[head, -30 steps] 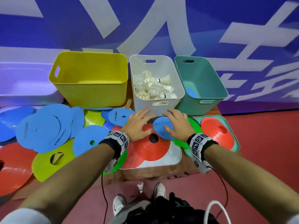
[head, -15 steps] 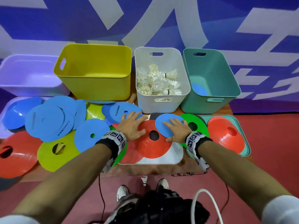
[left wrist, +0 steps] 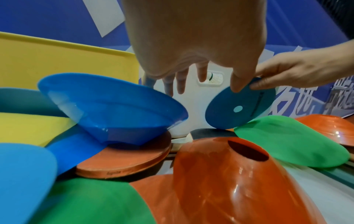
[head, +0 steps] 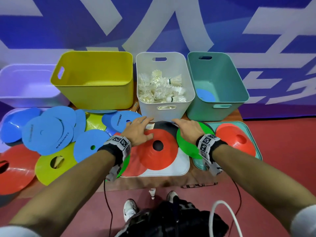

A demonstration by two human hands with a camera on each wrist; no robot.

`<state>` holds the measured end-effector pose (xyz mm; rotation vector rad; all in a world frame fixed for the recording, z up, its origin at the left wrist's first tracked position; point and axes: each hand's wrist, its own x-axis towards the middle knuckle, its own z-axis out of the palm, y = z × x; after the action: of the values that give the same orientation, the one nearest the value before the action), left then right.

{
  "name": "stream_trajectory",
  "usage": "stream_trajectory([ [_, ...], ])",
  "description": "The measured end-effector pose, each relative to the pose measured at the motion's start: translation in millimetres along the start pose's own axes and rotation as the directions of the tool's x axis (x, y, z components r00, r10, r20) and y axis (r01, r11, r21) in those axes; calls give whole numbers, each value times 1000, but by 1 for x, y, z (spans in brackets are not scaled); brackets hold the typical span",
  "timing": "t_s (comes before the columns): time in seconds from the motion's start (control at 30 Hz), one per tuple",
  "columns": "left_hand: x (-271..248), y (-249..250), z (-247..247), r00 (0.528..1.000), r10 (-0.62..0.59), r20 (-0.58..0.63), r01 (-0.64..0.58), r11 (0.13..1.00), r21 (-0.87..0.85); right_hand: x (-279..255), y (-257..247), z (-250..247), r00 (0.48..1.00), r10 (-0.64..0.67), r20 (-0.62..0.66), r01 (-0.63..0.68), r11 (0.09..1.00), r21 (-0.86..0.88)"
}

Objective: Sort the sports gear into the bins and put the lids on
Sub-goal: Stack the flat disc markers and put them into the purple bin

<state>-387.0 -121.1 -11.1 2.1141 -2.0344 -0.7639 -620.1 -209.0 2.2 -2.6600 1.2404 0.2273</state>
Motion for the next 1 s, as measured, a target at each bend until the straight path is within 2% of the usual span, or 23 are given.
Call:
stream_trajectory([
  [0.13, 5, 14, -15, 989, 88, -121, -112, 973, -204, 5, -4, -23, 994, -52, -91, 60, 995, 82],
  [0.23, 6, 23, -26, 976, 123, -180, -169, 947, -274, 6, -13, -36, 983, -97, -154, 119, 982, 145],
  [0.43, 0, 15, -44, 967, 41, -250, -134, 920, -369, 13, -39, -55, 977, -77, -198, 134, 947, 292],
  [0.6, -19, -6, -61, 930, -25, -368, -155, 879, -452, 30, -63, -59, 981, -30, -191, 112, 893, 435],
  [0.67, -29, -17, -66, 934, -48, -354, -157, 835, -527, 39, -78, -59, 977, -13, -211, 123, 848, 515],
  [0.8, -49, -44, -78, 967, -54, -250, -134, 727, -673, 59, -109, -55, 976, -25, -218, 165, 737, 655],
  [0.87, -60, -57, -84, 971, -51, -232, -126, 718, -685, 68, -124, -51, 978, -54, -202, 179, 718, 673],
  [1.0, -76, -83, -88, 950, -124, -286, -103, 741, -664, 87, -150, -44, 979, -109, -171, 197, 717, 669],
])
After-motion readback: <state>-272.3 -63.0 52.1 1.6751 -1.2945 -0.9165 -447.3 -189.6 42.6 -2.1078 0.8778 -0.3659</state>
